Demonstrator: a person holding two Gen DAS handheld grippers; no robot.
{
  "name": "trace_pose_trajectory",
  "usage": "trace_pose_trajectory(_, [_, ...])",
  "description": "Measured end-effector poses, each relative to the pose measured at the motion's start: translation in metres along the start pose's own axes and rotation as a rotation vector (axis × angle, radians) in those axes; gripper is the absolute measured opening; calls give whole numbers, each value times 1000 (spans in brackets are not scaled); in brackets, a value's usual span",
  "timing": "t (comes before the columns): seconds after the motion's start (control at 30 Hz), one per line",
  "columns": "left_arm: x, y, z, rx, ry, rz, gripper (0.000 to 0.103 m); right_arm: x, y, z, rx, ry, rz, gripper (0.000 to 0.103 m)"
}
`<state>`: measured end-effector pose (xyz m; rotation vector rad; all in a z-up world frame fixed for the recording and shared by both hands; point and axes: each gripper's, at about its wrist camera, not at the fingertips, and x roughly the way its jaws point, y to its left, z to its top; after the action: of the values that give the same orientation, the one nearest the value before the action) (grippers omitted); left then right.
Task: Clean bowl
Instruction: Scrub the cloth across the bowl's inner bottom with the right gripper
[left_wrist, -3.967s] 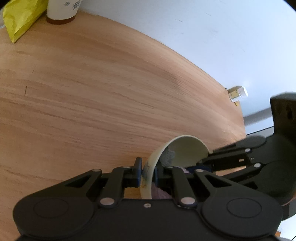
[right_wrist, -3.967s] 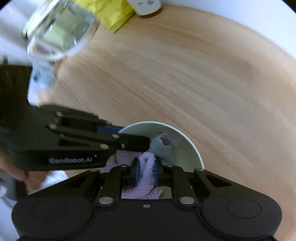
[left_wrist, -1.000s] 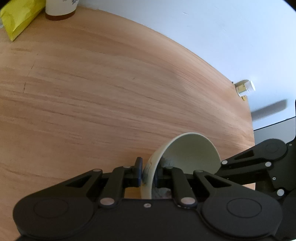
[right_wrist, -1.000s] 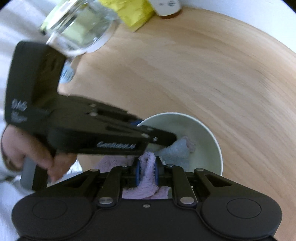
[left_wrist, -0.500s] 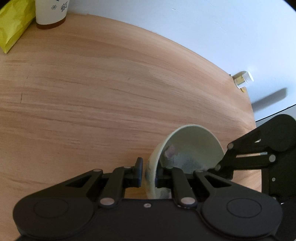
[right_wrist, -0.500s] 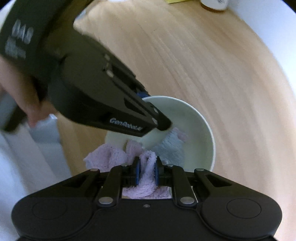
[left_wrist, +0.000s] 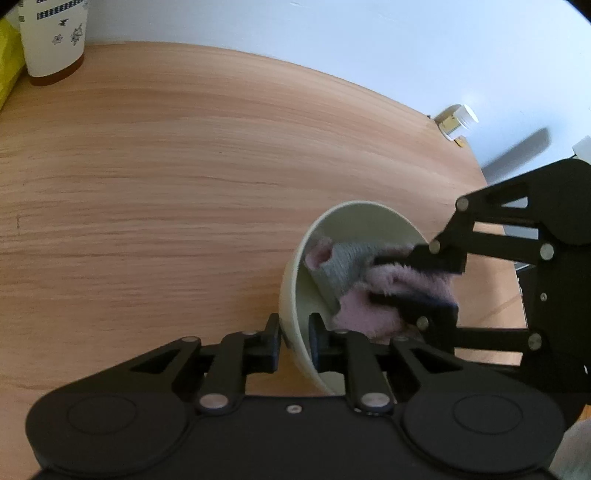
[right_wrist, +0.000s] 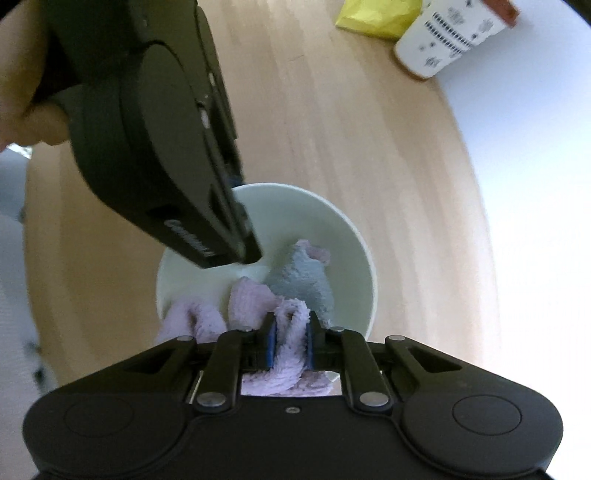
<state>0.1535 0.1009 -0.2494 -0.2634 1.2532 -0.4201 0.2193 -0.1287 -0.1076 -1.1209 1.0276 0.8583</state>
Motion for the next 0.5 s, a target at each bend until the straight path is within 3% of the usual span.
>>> trace_pose_trajectory(0.2, [-3, 2, -1, 40, 18, -2, 16, -3, -5, -10, 34, -100, -93, 15])
trace_pose_trajectory(0.33, [-2, 0, 0, 59, 27, -5, 16, 0, 11, 4, 11, -178, -139, 15])
trace_pose_trajectory(0.5, [-4, 0, 0, 64, 32, -6, 16, -1, 7, -3, 26, -225, -150, 15])
